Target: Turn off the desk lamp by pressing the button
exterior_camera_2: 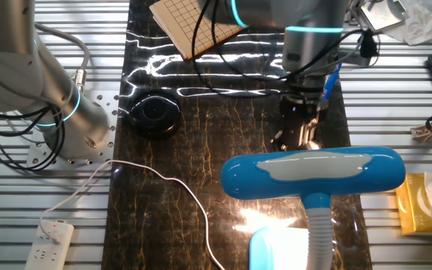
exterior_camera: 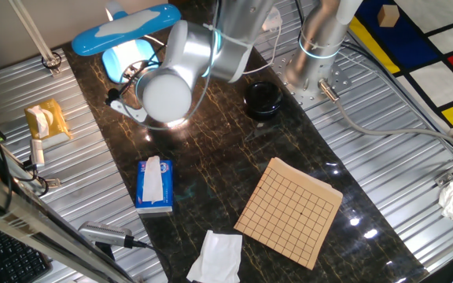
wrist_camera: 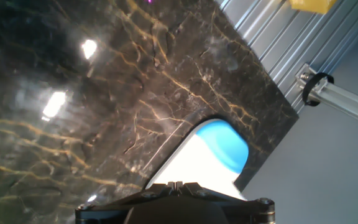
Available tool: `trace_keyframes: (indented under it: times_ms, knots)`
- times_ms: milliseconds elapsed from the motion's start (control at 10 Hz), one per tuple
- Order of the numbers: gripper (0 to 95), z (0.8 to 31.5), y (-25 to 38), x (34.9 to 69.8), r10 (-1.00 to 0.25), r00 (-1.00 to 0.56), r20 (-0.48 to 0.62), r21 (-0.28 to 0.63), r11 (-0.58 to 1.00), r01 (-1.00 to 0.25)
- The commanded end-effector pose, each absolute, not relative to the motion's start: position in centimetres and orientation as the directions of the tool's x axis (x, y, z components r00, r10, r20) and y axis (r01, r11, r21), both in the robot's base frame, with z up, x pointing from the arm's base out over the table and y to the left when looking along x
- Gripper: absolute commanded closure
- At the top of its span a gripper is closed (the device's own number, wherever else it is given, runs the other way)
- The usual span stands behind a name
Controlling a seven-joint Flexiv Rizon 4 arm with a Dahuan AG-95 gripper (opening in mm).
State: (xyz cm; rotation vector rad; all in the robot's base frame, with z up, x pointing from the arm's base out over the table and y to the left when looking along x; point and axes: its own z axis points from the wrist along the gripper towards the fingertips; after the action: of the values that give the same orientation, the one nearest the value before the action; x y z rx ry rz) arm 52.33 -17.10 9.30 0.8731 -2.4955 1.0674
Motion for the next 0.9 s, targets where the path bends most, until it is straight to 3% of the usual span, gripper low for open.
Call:
trace_keyframes:
  times_ms: [100,900]
  knots:
    - [95.0,8.7,-17.8,52.5,-0.420,-0.773,0.476,-0.555,0.538,-0.634]
    - [95.0,6.6,-21.1,52.3,-0.455,-0.762,0.461,-0.566,0.511,-0.648]
